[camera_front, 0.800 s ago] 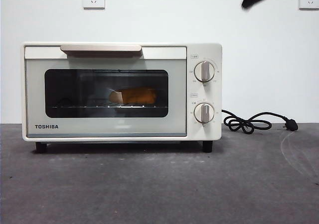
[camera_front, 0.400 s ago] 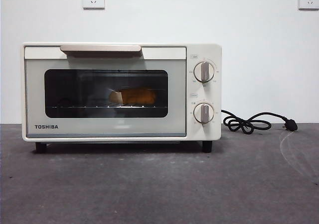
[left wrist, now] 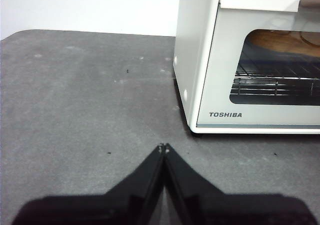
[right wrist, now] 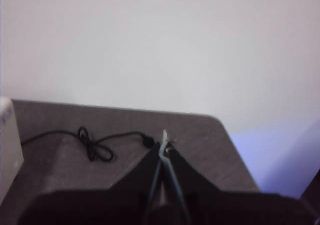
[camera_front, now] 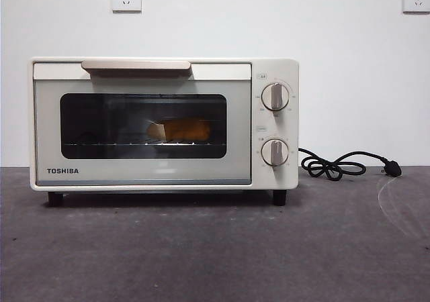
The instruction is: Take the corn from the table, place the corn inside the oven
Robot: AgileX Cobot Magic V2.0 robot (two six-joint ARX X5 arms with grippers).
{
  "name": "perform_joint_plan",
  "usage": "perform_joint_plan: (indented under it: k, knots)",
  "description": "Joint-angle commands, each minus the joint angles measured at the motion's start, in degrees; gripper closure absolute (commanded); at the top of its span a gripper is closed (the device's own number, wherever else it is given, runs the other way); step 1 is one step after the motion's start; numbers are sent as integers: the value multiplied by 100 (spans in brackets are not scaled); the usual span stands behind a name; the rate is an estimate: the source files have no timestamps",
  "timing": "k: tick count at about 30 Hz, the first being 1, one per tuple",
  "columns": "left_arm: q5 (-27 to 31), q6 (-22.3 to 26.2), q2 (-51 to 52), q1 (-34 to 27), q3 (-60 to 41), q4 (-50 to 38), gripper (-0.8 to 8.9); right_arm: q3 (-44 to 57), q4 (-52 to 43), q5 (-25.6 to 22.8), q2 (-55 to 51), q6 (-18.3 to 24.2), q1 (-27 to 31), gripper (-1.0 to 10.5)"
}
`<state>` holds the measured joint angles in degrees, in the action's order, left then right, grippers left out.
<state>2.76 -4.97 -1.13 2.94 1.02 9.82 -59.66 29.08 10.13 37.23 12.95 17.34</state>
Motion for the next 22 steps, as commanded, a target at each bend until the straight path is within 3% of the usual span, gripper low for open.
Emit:
perform_joint_plan:
  k: [1,5,9,12,15,22]
  knots:
    - [-17,61,-2,-17,-39,-42,817,1318,-1027,315,-437,-201,-4,962]
    - [-17,61,-2,-17,-39,-39,817,3112,-2750,693,-955,-568,-76,962]
    - [-17,61,-2,-17,-39,-39,817,4465,-3731,424,-1333,-678,-490,962]
    - [-17,61,-2,-17,-39,-39,817,5036,-3805,59,-1561,-680,-968,962]
    - [-17,61,-2,-17,-39,-39,817,5300,-3770,37,-1781,-726,-1261,962]
    - [-17,61,-2,-17,-39,-39,817,5838,-3447,33,-2776,-745,-1318,962]
